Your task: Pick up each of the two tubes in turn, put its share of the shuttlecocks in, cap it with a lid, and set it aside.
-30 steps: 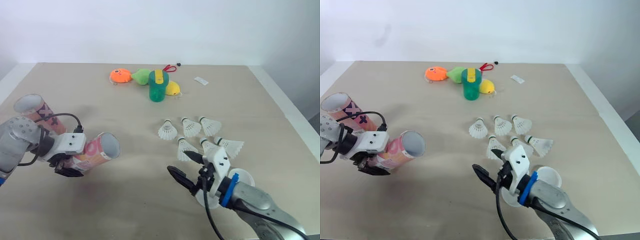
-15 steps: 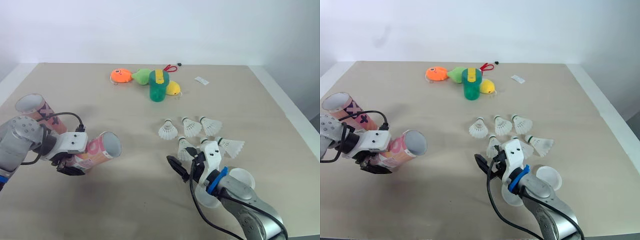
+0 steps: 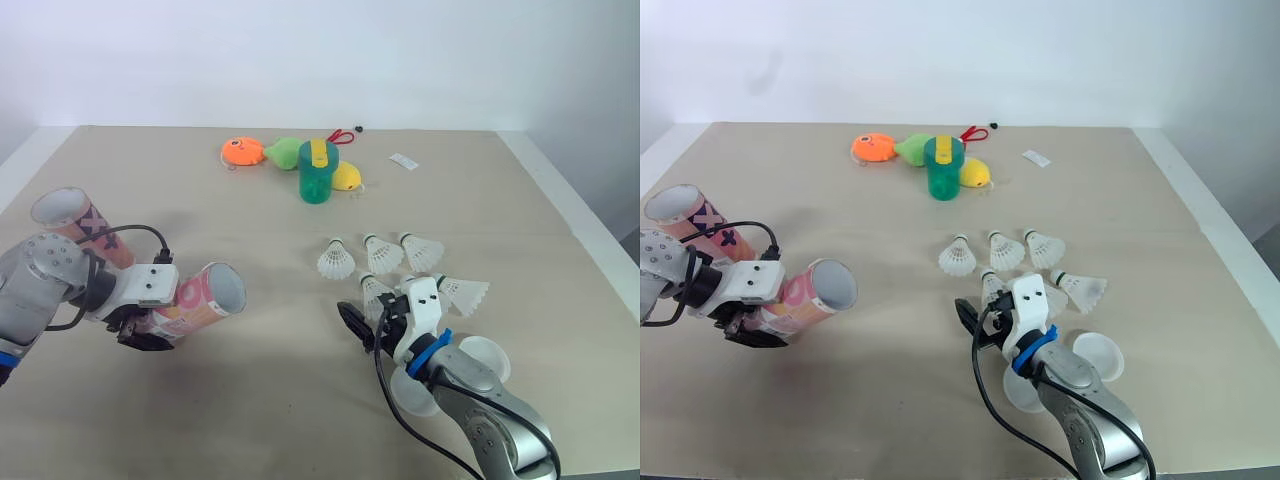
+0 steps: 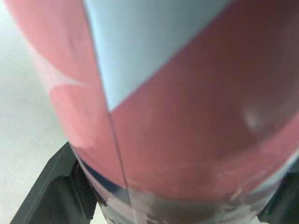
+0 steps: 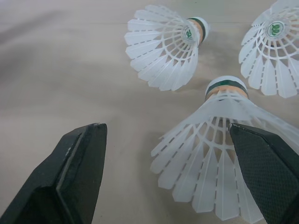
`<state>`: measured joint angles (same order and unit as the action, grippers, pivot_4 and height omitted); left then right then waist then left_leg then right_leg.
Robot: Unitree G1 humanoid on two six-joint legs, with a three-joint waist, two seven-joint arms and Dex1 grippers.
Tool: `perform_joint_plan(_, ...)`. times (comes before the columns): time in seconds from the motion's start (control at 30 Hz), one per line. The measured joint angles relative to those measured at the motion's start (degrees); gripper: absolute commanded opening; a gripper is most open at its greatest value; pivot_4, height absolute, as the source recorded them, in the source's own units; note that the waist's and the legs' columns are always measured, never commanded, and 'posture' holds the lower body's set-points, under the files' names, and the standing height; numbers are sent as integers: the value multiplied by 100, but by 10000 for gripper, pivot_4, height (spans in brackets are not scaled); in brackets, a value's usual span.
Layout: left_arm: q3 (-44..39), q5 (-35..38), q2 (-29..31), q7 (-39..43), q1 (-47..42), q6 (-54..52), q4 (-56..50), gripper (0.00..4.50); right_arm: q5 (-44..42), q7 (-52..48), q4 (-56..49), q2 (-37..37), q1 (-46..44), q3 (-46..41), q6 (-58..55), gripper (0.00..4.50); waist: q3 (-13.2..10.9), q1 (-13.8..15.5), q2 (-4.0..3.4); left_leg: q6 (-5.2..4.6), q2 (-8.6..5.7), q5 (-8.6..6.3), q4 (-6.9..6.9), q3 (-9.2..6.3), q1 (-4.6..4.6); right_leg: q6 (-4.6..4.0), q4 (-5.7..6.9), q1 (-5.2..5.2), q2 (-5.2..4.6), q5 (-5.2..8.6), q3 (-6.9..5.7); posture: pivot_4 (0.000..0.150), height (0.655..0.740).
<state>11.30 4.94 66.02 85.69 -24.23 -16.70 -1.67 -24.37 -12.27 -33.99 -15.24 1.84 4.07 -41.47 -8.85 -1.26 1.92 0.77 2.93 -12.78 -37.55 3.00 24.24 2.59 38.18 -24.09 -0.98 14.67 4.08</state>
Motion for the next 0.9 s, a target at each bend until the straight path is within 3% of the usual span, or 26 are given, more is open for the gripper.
perform_joint_plan(0.17,1,-4,-1,-9,0,-3,-1,36694,9,14,0,6,0,3,0,12622,0,0,0,0,0,0,-1,0,0,0,1,0,0,-1,0,1500,7400)
perform_joint_plan(0.27,1,-4,-1,-9,0,-3,-2,36694,12,17,0,9,0,3,0,1436,0,0,0,0,0,0,-1,0,0,0,2,0,0,0,0,1500,7400)
perform_joint_plan(0.7,0,0,-35,-24,0,-75,-32,36694,64,231,34,107,-15,-65,-37,249,1,0,-2,0,-1,1,-3,0,0,2,2,2,0,-2,0,1500,7400)
perform_joint_plan(0.9,0,-3,-46,-24,-1,-75,-34,36694,-276,-538,-277,-175,-50,-63,245,249,1,0,-4,0,-2,1,-4,-1,-1,3,3,2,0,-2,0,1500,7400)
